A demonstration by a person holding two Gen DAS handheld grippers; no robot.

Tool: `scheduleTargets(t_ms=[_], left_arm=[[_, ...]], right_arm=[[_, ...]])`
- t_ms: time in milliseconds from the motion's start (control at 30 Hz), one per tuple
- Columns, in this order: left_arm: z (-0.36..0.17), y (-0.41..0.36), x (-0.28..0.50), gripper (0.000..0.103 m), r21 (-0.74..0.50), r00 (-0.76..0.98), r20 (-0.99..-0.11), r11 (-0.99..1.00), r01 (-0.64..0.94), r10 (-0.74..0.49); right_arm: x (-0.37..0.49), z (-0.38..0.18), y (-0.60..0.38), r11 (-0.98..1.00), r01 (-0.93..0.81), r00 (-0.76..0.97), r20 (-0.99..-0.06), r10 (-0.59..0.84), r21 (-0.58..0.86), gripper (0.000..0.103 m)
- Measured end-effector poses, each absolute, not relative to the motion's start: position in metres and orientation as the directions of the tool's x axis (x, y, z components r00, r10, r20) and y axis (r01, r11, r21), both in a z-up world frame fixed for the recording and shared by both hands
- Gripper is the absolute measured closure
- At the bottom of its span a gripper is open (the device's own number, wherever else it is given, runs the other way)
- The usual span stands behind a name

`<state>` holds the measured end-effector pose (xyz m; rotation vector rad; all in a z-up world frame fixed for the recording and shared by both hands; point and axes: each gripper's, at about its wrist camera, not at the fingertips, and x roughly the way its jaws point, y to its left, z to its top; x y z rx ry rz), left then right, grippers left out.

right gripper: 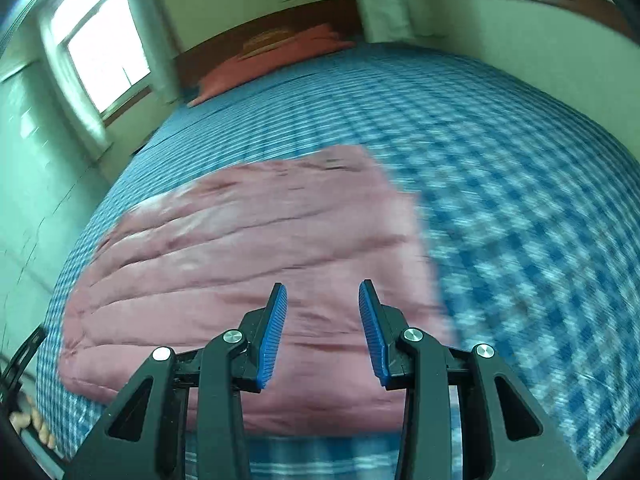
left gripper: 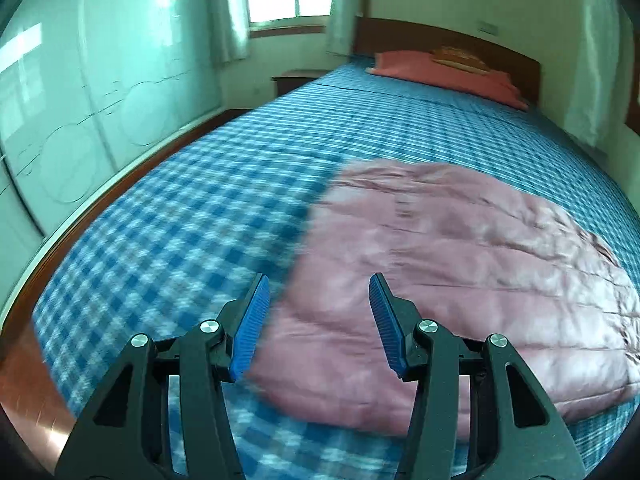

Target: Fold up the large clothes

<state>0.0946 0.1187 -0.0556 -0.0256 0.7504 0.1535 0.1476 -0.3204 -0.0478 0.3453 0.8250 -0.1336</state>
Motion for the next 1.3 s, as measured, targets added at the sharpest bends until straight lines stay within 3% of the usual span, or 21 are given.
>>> scheduleTargets(t_ms=[267,467,633,700,900,1200,1300], left_arm=[[-0.071,0.030,0.142,0.052,0.157,0.710,-0.693,0.987,-0.022,0.125],[-0.116,-0.002,0.168,0.052,0.277,0.653,-0.730,0.961,0.013,0.202],[-0.134,0.002,0.172,0.054,0.241,0.642,-0.748,0.970,0.023,0.171],[-0.125,0.003,0.172,0.059,0.235,0.634,-0.757,0.971,0.039,0.158],[-0.093,-0.005,0.191,0.059,0.218,0.681,-0.717,0.976,0.016,0.149],[-0.133,-0.020,0.227,0.061,0.298,0.638,-0.740,0.954,0.024,0.215],[-0.118,-0.014,0.214,0.061,0.245,0.661,-0.730,0.969,0.021,0.171]], right_arm=[[0.222,-0.048,-0.246,0.986,0.096,0.644,-0.764,0.044,0.138,0.065],[0.253,-0.089,-0.217,0.998,0.055,0.568,-0.823,-0.006,0.031,0.065],[0.255,-0.104,-0.218,0.998,0.057,0.554,-0.833,-0.002,0.036,0.065],[0.256,-0.093,-0.220,0.997,0.059,0.564,-0.826,0.011,0.053,0.065],[0.282,-0.071,-0.221,0.993,0.087,0.604,-0.797,0.013,0.083,0.065],[0.314,-0.109,-0.210,0.995,0.082,0.545,-0.839,0.007,0.061,0.065],[0.299,-0.093,-0.211,0.994,0.076,0.575,-0.818,0.019,0.077,0.065]])
